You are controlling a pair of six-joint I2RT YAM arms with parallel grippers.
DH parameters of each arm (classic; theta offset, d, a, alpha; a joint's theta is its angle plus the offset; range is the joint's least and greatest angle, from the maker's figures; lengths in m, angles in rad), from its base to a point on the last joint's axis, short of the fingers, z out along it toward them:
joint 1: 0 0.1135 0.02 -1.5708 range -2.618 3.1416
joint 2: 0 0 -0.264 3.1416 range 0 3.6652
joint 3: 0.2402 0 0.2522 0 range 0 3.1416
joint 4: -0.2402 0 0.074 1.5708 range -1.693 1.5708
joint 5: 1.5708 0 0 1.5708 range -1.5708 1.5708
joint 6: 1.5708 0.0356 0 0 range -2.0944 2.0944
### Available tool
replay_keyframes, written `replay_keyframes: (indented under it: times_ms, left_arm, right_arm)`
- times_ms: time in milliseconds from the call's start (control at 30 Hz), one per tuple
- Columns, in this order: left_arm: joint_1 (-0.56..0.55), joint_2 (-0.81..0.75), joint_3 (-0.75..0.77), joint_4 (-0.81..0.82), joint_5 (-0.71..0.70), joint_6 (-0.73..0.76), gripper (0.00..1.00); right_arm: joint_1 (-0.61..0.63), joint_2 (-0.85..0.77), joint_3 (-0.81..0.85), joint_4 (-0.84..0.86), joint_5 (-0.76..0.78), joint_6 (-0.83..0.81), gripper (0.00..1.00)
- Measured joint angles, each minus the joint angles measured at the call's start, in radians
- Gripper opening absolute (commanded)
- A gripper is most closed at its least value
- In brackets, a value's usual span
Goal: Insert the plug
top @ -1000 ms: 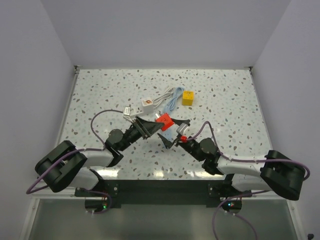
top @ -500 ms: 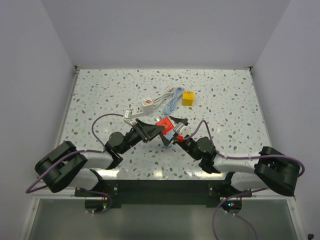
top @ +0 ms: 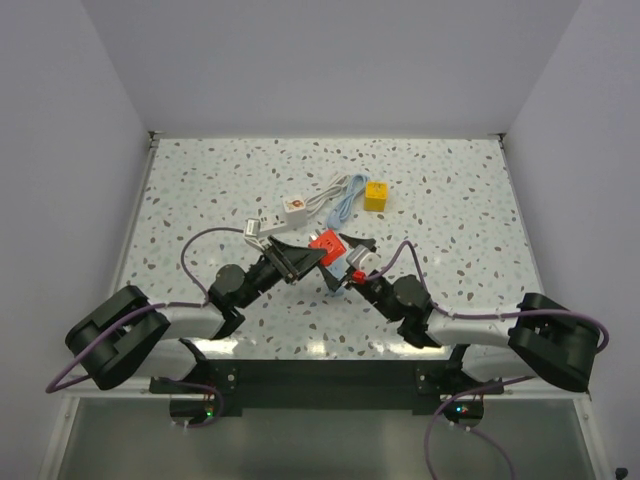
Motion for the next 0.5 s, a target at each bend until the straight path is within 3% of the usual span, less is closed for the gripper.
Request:
replay_keyframes:
  times_ms: [67,167,433,467,500]
  left_arm:
    - [0.000,0.000,0.000,0.000,-0.003,-0.006,0.00]
    - [0.000,0.000,-0.002,0.001,-0.005,-0.016,0.00]
    - [0.000,0.000,-0.002,0.003,0.007,-0.020,0.01]
    - [0.001,0.000,-0.002,0.006,0.011,-0.020,0.07]
    - [0.001,0.000,-0.002,0.010,0.018,-0.020,0.22]
  right_arm:
    - [0.003,0.000,0.000,0.000,0.003,-0.001,0.75]
    - [0.010,0.000,0.000,-0.001,-0.001,-0.004,0.55]
    - [0.011,-0.008,0.005,-0.019,0.000,-0.010,0.23]
    - [0.011,-0.020,0.008,-0.039,0.000,-0.010,0.14]
    - [0.012,-0.035,0.011,-0.060,0.000,-0.010,0.11]
